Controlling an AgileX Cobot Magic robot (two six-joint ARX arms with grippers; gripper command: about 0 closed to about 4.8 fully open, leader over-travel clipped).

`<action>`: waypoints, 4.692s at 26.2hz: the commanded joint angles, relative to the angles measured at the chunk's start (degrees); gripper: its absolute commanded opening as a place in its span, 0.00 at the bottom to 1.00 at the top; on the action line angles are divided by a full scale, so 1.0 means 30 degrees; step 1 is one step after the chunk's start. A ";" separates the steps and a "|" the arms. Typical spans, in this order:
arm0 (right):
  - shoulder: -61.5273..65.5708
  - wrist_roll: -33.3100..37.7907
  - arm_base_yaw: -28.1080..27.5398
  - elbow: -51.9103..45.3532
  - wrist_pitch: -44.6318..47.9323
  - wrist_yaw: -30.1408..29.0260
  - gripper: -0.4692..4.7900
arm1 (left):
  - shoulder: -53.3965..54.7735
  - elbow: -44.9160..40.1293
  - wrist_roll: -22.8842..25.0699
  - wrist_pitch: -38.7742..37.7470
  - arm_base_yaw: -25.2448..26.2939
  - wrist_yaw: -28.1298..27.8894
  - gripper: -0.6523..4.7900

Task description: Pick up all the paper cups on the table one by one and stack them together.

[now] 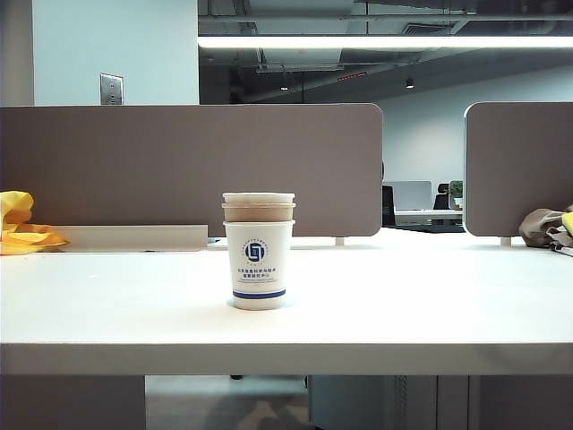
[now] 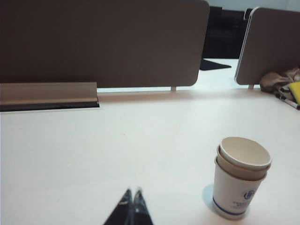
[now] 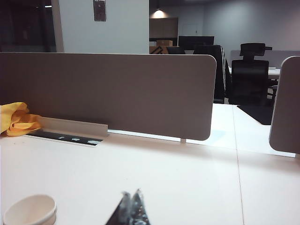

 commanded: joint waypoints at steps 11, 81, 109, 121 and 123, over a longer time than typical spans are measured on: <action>-0.3891 -0.0044 -0.0525 -0.3555 0.0146 0.0029 0.09 | -0.1319 -0.0801 0.0015 0.0364 0.0000 0.0000 0.11; -0.5610 -0.0044 -0.8284 -0.6419 -0.0233 0.0015 0.09 | -0.1384 -0.2273 0.0015 0.0262 0.4357 0.0015 0.11; -0.5610 0.0692 -0.8276 -0.6419 -0.6645 -0.1763 0.09 | -0.1384 -0.2273 0.0015 -0.2477 0.4350 0.0007 0.11; -0.5610 0.0692 -0.8269 -0.6419 -0.6659 -0.2492 0.09 | -0.1384 -0.2273 0.0015 -0.3781 0.4350 0.0000 0.11; -0.5610 0.0692 -0.8284 -0.6419 -0.6652 -0.2492 0.09 | -0.1384 -0.2273 0.0015 -0.3767 0.4350 0.0007 0.11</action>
